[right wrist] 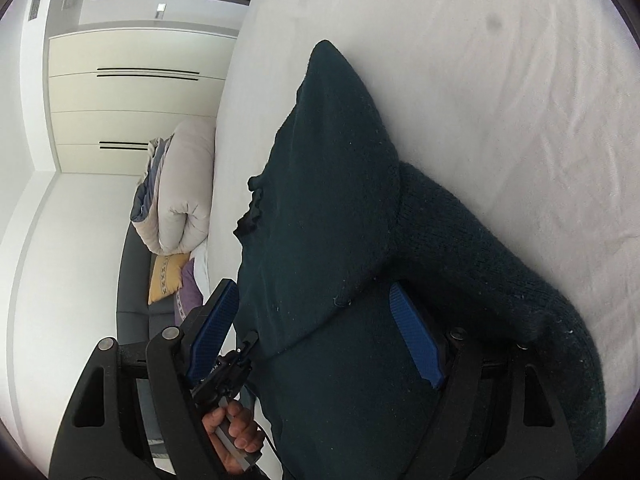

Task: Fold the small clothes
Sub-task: 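Lay the held sleeve across the sweater body with the right gripper, then grasp the other sleeve cuff with the left gripper and lift it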

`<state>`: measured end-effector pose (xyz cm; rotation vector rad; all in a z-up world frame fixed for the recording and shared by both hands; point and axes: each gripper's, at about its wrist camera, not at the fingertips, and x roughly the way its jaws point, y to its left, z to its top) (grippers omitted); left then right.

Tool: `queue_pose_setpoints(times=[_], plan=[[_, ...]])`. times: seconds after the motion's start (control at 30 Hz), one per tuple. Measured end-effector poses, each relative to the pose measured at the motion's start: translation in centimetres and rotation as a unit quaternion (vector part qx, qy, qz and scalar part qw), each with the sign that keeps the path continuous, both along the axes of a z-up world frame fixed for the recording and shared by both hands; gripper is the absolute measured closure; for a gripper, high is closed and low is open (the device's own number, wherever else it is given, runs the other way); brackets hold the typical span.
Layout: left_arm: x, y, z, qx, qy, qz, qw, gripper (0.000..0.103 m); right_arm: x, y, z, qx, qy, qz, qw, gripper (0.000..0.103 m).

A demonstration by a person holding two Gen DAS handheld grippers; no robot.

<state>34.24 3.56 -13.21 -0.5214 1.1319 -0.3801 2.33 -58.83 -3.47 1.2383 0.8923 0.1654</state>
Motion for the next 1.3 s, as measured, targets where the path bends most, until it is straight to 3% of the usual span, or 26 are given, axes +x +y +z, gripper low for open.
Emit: queue_pose_setpoints(times=[0.3, 0.5, 0.57, 0.6, 0.73, 0.83, 0.93, 1.07, 1.23, 1.3], plan=[[-0.1, -0.6, 0.3, -0.013, -0.001, 0.003, 0.9999, 0.095, -0.3, -3.7, -0.5, 0.022, -0.018, -0.094, 0.995, 0.029], [-0.4, -1.5, 0.0, -0.021, 0.001, -0.001, 0.9998, 0.095, -0.7, -5.0, -0.8, 0.011, -0.031, -0.119, 0.992, 0.036], [-0.5, -1.7, -0.1, -0.014, 0.0, -0.008, 0.9999, 0.095, -0.7, -5.6, -1.5, 0.032, -0.037, -0.128, 0.991, 0.037], [-0.6, -1.6, -0.2, -0.014, 0.0, -0.008, 0.9999, 0.094, -0.6, -5.6, -1.8, 0.041, -0.036, -0.126, 0.991, 0.037], [-0.5, -1.0, -0.7, -0.033, 0.007, 0.001, 0.9994, 0.092, 0.0, -3.9, -0.7, -0.016, -0.02, -0.073, 0.997, 0.035], [-0.5, -0.8, -0.7, -0.037, 0.006, 0.001, 0.9993, 0.09, -0.7, -3.5, 0.2, -0.011, 0.015, -0.06, 0.998, 0.034], [-0.3, -0.3, -0.6, -0.04, 0.004, 0.006, 0.9992, 0.085, -0.9, -3.6, 2.7, -0.006, -0.022, -0.043, 0.999, 0.033], [-0.5, -0.1, 0.1, -0.036, -0.012, 0.013, 0.9992, 0.062, 2.3, -4.1, 4.5, -0.016, -0.063, -0.018, 0.998, 0.033], [-0.6, -1.6, 0.4, 0.022, -0.039, -0.011, 0.9989, 0.062, 9.1, -4.9, 1.6, 0.01, -0.056, 0.001, 0.998, 0.033], [-0.4, -1.5, 0.2, 0.026, -0.04, -0.006, 0.9988, 0.069, 11.4, -5.1, -0.3, 0.005, -0.043, 0.008, 0.999, 0.034]])
